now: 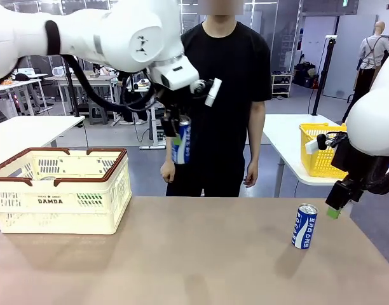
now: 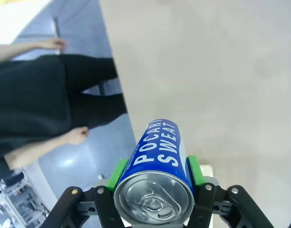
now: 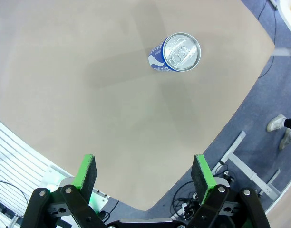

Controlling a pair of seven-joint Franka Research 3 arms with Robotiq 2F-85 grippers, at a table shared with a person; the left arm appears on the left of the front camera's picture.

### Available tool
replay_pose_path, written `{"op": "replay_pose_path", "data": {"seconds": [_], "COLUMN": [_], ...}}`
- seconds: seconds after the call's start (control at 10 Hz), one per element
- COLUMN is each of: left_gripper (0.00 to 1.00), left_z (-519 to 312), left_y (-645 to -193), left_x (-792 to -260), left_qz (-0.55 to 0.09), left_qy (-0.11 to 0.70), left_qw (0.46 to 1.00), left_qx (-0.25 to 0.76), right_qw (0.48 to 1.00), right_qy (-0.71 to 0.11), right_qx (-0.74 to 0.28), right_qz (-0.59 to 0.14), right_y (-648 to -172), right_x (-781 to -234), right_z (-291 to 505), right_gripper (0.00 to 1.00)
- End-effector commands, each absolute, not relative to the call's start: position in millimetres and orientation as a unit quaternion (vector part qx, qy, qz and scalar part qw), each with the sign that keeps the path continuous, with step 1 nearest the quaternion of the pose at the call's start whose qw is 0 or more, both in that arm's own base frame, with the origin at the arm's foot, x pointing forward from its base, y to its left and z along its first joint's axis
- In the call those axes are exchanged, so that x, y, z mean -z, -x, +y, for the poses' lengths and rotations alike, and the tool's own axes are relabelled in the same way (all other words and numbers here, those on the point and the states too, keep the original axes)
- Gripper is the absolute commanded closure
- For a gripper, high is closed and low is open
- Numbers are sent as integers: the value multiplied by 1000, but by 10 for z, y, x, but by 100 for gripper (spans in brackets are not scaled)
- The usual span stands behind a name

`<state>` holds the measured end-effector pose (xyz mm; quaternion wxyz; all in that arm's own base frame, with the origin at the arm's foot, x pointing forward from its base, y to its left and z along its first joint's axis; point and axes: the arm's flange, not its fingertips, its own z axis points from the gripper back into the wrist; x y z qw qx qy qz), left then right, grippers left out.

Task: Place the drinks into the Shopping basket.
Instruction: Pick up one drink and place it into the Shopping basket.

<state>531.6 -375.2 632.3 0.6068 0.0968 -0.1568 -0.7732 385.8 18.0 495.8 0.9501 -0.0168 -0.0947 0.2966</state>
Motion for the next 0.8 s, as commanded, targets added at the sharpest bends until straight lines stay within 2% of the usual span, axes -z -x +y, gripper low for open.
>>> {"op": "replay_pose_path", "data": {"seconds": [0.0, 0.3, 0.7], "left_gripper": [41, 41, 41], "left_z": [-3329, -2305, -1181], "left_y": [-5228, -5428, -5421], "left_x": [-6480, -6596, -6401], "left_qz": [-183, -210, -242], "left_qy": [-113, -119, -116], "left_qw": [641, 707, 752], "left_qx": [737, 665, 601], "right_qw": [950, 950, 950], "right_qy": [18, 18, 18], "right_qx": [-297, -297, -297], "right_qz": [-93, -93, -93], "right_y": [-3854, -3854, -3854], "right_x": [-4972, -4972, -4972], "right_z": [164, 164, 164], "right_gripper": [0, 0, 0]}}
